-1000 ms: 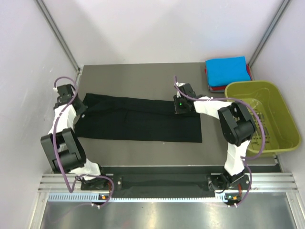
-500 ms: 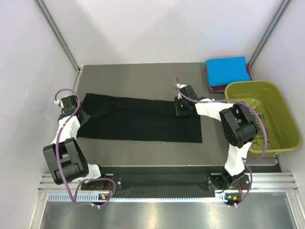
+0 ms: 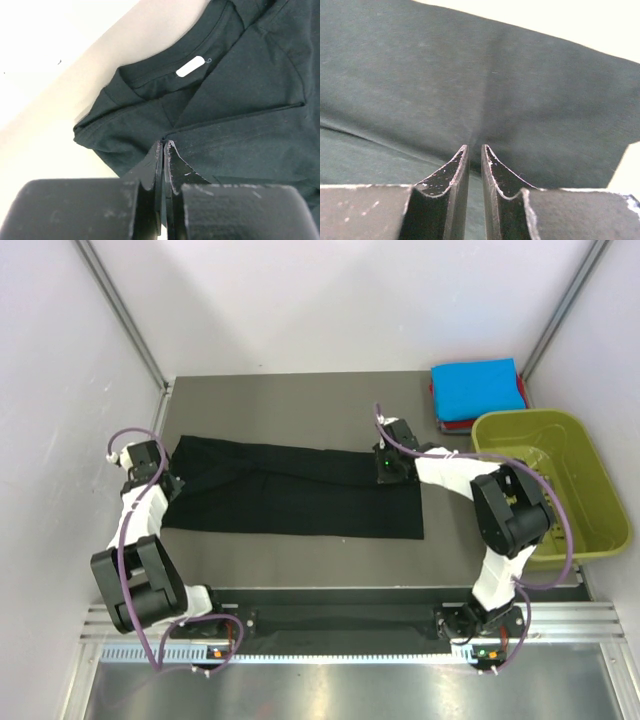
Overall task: Fold and stack the t-shirts
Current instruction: Fold the tshirt
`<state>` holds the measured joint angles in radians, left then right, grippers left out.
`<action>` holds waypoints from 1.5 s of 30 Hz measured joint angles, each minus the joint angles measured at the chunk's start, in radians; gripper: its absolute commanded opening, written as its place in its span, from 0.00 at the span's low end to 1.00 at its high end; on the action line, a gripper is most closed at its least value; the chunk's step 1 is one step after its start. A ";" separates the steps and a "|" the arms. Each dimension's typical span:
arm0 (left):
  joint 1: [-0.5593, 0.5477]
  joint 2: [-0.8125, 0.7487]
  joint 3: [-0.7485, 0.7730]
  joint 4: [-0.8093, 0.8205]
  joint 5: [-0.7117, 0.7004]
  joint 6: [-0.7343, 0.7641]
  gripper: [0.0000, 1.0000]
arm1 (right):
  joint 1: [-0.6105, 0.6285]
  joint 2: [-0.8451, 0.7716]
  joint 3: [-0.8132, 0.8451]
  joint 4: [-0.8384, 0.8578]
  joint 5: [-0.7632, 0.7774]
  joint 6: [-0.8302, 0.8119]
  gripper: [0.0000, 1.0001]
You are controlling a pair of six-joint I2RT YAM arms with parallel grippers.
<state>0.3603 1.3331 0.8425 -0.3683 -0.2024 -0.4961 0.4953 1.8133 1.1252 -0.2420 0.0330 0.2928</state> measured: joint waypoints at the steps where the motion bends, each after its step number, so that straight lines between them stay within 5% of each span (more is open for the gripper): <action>1: 0.000 -0.001 0.000 0.000 0.005 -0.003 0.00 | -0.001 -0.006 0.000 -0.006 0.018 0.000 0.16; 19: 0.000 0.007 -0.110 0.026 0.029 -0.112 0.00 | -0.169 0.118 0.144 -0.080 0.179 -0.010 0.17; 38: 0.001 0.001 -0.141 0.028 0.023 -0.166 0.00 | -0.171 0.218 0.298 -0.164 0.243 -0.011 0.17; 45: 0.002 -0.042 -0.143 0.024 0.035 -0.157 0.00 | -0.163 0.203 0.304 -0.207 0.270 -0.001 0.26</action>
<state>0.3618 1.2907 0.6994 -0.3443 -0.1677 -0.6529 0.3328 2.0167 1.4288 -0.4492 0.3027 0.2920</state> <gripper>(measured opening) 0.015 0.245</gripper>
